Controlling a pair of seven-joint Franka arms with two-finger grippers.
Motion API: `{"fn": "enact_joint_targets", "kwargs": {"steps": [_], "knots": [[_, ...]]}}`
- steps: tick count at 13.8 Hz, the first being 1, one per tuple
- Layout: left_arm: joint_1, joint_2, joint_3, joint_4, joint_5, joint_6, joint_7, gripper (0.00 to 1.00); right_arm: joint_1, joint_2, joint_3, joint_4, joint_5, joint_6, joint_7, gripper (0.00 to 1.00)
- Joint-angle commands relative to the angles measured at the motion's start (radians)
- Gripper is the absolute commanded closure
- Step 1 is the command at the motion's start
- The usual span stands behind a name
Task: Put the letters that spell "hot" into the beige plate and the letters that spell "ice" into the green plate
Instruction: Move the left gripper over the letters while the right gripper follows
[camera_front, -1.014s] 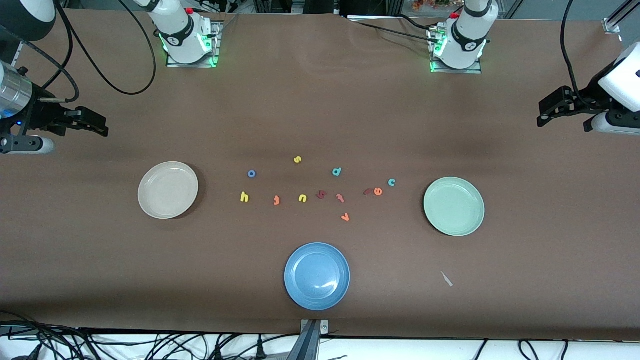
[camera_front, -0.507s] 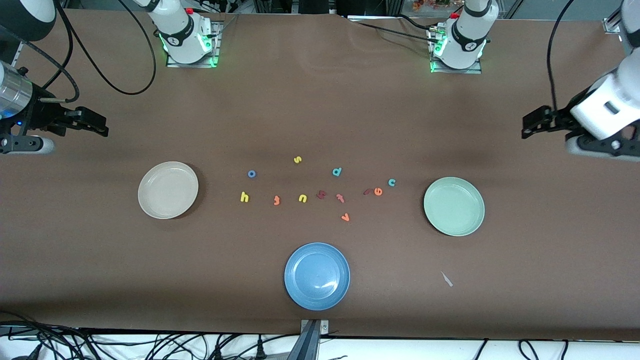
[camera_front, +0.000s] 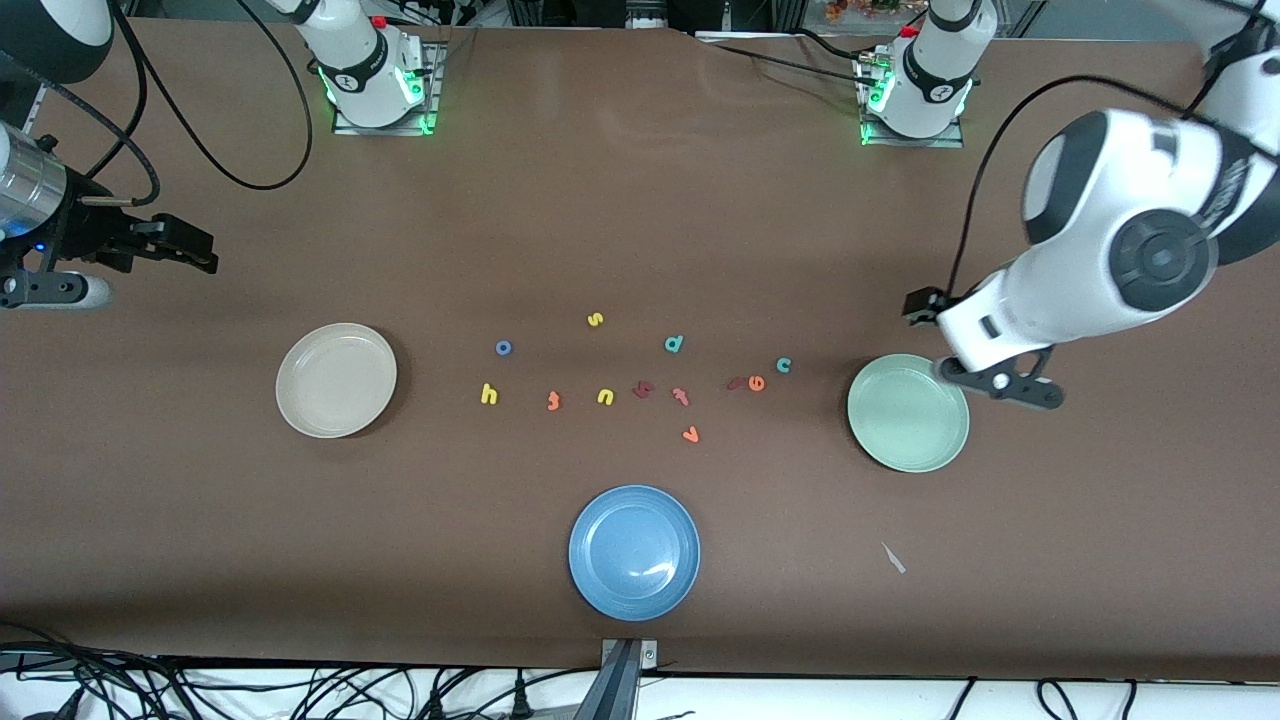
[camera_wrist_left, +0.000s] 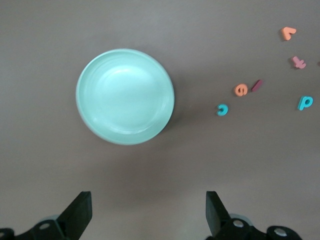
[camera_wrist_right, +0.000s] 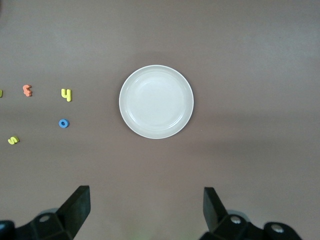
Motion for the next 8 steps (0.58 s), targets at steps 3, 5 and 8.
{"fn": "enact_joint_targets", "kwargs": {"steps": [3, 5, 8], "knots": [[-0.103, 0.154, 0.008, 0.07, -0.009, 0.181, -0.029, 0.0, 0.049, 0.053, 0.004, 0.013, -0.001, -0.011, 0.012, 0.0], [-0.126, 0.195, 0.008, 0.07, -0.02, 0.258, -0.064, 0.0, 0.078, 0.097, 0.004, 0.011, 0.002, 0.0, 0.014, 0.0], [-0.157, 0.238, 0.008, 0.057, -0.07, 0.304, -0.086, 0.0, 0.1, 0.152, 0.004, -0.004, 0.059, 0.038, 0.017, 0.0]]}}
